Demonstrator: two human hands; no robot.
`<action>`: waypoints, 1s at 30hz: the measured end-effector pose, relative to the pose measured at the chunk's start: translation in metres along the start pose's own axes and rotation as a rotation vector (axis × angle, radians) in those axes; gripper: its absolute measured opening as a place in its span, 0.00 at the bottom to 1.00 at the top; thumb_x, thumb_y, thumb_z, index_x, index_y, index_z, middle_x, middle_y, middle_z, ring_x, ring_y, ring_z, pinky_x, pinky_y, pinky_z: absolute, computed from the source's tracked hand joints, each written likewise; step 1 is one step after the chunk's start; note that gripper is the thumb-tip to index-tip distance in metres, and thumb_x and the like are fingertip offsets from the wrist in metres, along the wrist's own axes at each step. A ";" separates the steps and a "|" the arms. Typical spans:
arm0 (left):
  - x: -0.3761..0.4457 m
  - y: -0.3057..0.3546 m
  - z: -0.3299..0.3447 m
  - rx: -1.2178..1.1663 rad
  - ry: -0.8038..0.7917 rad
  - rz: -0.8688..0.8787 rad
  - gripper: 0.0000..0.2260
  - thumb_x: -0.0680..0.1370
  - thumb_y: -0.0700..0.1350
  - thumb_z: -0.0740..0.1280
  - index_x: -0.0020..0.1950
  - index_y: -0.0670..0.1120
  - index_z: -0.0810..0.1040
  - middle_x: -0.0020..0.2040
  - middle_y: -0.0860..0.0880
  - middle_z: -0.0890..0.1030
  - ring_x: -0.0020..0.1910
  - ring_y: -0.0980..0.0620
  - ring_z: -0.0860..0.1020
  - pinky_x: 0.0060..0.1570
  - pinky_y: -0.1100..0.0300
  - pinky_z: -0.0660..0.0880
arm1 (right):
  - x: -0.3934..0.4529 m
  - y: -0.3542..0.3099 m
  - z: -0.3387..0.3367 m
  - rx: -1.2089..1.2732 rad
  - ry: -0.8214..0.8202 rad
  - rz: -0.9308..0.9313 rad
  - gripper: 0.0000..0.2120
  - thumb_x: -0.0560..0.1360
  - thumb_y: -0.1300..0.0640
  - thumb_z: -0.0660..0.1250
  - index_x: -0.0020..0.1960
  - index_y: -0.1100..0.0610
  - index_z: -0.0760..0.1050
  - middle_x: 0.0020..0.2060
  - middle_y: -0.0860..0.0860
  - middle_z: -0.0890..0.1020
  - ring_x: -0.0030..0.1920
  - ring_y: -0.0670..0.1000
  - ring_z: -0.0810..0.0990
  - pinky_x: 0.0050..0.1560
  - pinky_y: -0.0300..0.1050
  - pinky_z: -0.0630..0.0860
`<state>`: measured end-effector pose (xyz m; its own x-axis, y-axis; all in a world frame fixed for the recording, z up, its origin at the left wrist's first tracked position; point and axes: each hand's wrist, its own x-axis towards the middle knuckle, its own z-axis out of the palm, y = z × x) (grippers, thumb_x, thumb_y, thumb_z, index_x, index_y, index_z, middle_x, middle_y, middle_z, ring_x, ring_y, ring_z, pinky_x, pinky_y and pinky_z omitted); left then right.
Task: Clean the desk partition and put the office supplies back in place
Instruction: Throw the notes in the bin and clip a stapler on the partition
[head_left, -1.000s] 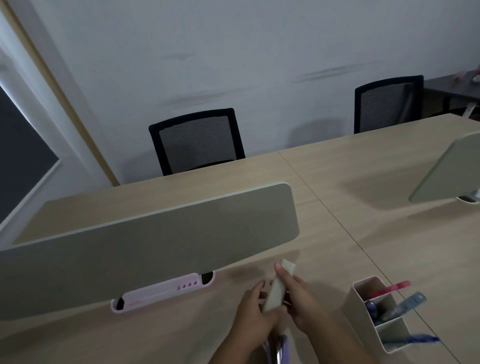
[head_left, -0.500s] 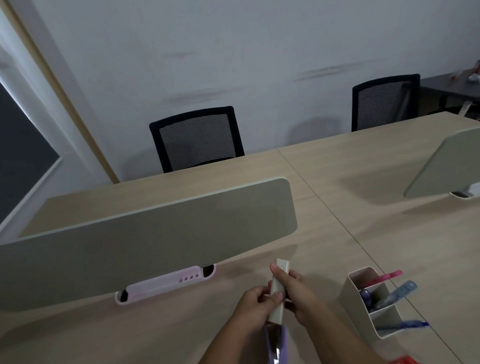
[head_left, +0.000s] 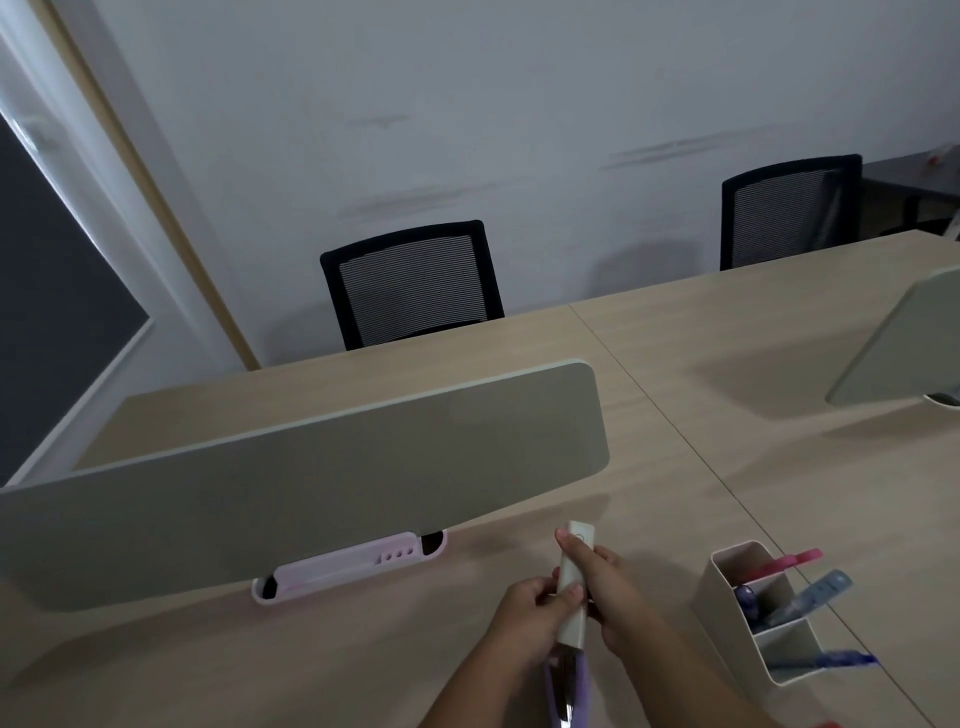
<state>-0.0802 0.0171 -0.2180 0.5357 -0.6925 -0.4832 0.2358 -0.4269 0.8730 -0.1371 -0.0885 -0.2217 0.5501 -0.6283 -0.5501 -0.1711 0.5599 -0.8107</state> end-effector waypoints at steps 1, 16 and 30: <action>-0.001 0.002 0.001 -0.009 0.005 0.001 0.10 0.77 0.50 0.68 0.52 0.45 0.82 0.47 0.45 0.85 0.43 0.50 0.82 0.39 0.55 0.79 | -0.001 -0.002 0.002 0.008 0.006 -0.007 0.18 0.68 0.50 0.76 0.46 0.64 0.77 0.37 0.61 0.80 0.38 0.59 0.81 0.45 0.53 0.79; -0.017 0.037 -0.008 -0.254 -0.029 0.027 0.15 0.78 0.51 0.67 0.59 0.44 0.79 0.55 0.41 0.84 0.53 0.43 0.83 0.40 0.56 0.78 | -0.010 -0.042 0.013 -0.155 -0.155 0.018 0.27 0.69 0.34 0.67 0.52 0.57 0.80 0.43 0.56 0.86 0.45 0.55 0.84 0.42 0.46 0.79; -0.026 0.219 -0.044 -0.197 0.009 0.229 0.16 0.80 0.56 0.58 0.60 0.47 0.73 0.40 0.45 0.79 0.30 0.51 0.77 0.26 0.64 0.70 | -0.034 -0.133 0.053 -0.593 0.174 -1.214 0.27 0.68 0.62 0.74 0.66 0.56 0.73 0.56 0.50 0.77 0.50 0.47 0.76 0.50 0.36 0.72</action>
<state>-0.0071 -0.0328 -0.0114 0.5999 -0.7521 -0.2729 0.2609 -0.1385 0.9554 -0.0902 -0.1129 -0.0849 0.5027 -0.6389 0.5823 -0.0044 -0.6755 -0.7374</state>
